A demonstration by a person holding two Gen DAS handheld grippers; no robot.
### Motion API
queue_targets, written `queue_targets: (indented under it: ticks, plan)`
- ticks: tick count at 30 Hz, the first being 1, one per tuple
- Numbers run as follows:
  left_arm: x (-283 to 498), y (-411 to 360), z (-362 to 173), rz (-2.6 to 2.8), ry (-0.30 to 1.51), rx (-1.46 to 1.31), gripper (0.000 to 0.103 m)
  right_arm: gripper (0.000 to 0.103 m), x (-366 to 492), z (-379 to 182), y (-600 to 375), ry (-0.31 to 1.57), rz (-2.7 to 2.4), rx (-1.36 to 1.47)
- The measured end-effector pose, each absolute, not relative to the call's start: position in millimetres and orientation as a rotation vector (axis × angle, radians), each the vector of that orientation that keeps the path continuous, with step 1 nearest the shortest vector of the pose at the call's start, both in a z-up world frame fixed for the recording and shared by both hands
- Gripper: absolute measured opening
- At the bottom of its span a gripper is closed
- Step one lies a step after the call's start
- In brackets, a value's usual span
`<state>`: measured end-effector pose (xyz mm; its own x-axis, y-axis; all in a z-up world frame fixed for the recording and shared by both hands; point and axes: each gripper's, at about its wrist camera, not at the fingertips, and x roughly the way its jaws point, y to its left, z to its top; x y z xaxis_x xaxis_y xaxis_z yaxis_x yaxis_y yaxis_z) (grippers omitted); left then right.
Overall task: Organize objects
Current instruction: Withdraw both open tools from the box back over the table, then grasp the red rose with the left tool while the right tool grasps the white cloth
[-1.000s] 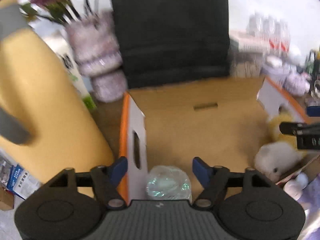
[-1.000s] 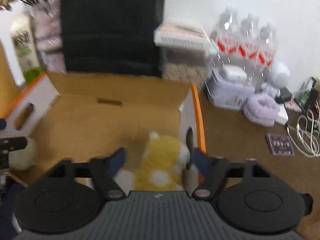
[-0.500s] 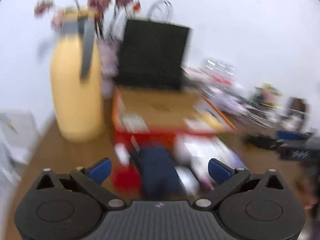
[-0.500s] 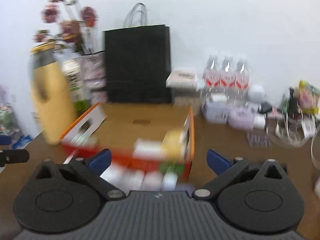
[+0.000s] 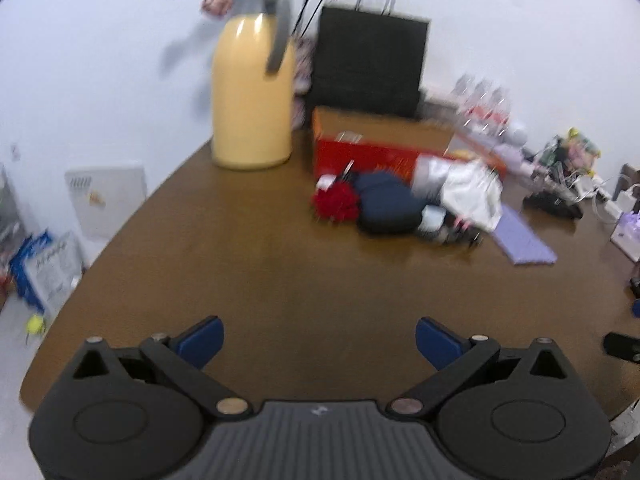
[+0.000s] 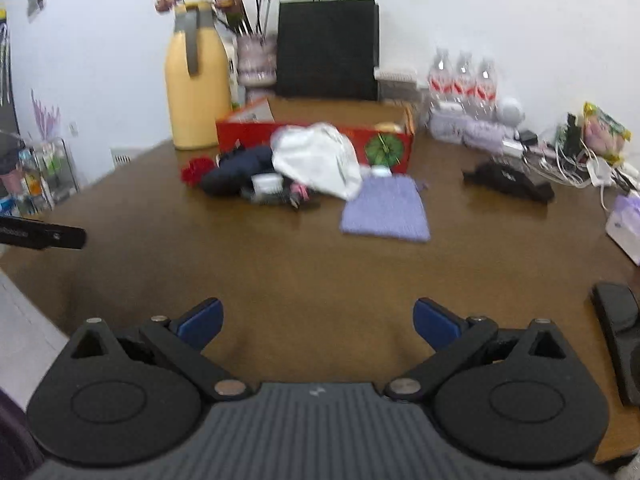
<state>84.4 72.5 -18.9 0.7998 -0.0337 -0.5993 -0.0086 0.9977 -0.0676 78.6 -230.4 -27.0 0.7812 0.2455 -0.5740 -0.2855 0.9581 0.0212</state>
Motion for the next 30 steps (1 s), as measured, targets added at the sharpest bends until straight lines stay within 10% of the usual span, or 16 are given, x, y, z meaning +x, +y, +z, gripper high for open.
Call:
queue_targets:
  ticks: [14, 21, 24, 30]
  plan:
    - [219, 63, -47, -0.044, 0.538, -0.015, 0.089, 0.101, 206, -39, -219, 0.488, 0.217, -0.057]
    - [298, 75, -58, -0.086, 0.627, -0.053, 0.083, 0.066, 292, -54, -201, 0.497, 0.233, -0.088]
    - [305, 83, -61, -0.111, 0.658, -0.091, 0.045, 0.03, 308, -64, -200, 0.548, 0.258, -0.053]
    - [286, 85, -55, -0.102, 0.631, -0.106, 0.033, 0.016, 291, -59, -207, 0.516, 0.269, 0.003]
